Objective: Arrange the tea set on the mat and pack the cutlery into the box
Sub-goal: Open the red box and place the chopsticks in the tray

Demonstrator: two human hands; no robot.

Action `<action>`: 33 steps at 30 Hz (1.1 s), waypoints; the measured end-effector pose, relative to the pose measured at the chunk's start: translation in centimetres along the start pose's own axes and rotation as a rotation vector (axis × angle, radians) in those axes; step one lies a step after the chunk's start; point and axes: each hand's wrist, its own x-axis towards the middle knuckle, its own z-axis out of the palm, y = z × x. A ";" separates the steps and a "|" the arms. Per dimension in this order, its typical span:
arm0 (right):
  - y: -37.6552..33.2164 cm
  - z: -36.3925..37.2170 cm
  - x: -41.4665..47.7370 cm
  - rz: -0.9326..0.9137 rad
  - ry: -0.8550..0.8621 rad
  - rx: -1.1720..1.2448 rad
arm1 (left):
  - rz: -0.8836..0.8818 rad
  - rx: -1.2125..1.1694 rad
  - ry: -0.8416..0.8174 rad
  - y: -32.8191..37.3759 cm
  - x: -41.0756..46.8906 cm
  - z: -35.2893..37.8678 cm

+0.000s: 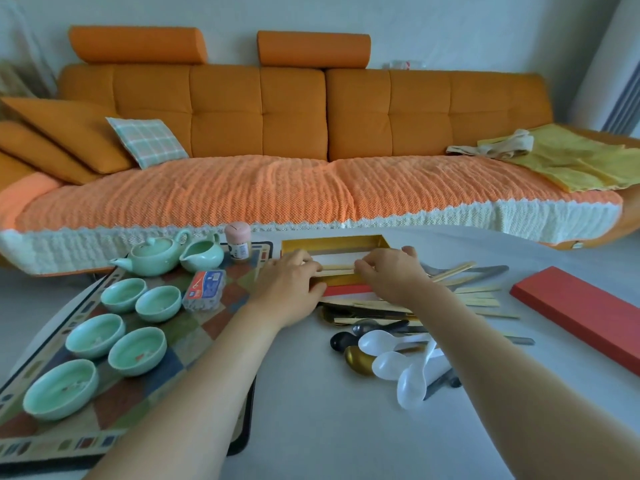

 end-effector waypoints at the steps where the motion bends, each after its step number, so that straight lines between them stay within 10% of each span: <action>1: -0.1 -0.1 -0.2 -0.002 -0.013 -0.012 | -0.002 0.003 0.001 0.2 0.1 0.0; 7: 0.2 -1.8 -2.5 -0.010 -0.109 0.108 | -0.053 -0.086 -0.120 0.4 -0.1 0.1; 13: 1.8 -3.5 -5.1 -0.062 0.190 0.138 | -0.006 -0.065 0.064 1.4 -1.0 -0.9; 19: 1.7 -4.4 -7.4 -0.093 -0.089 -0.046 | 0.069 -0.218 0.103 4.9 -2.1 -1.8; 33: 2.1 -2.9 -6.0 -0.145 -0.121 -0.081 | 0.117 -0.163 -0.043 6.9 -1.7 0.9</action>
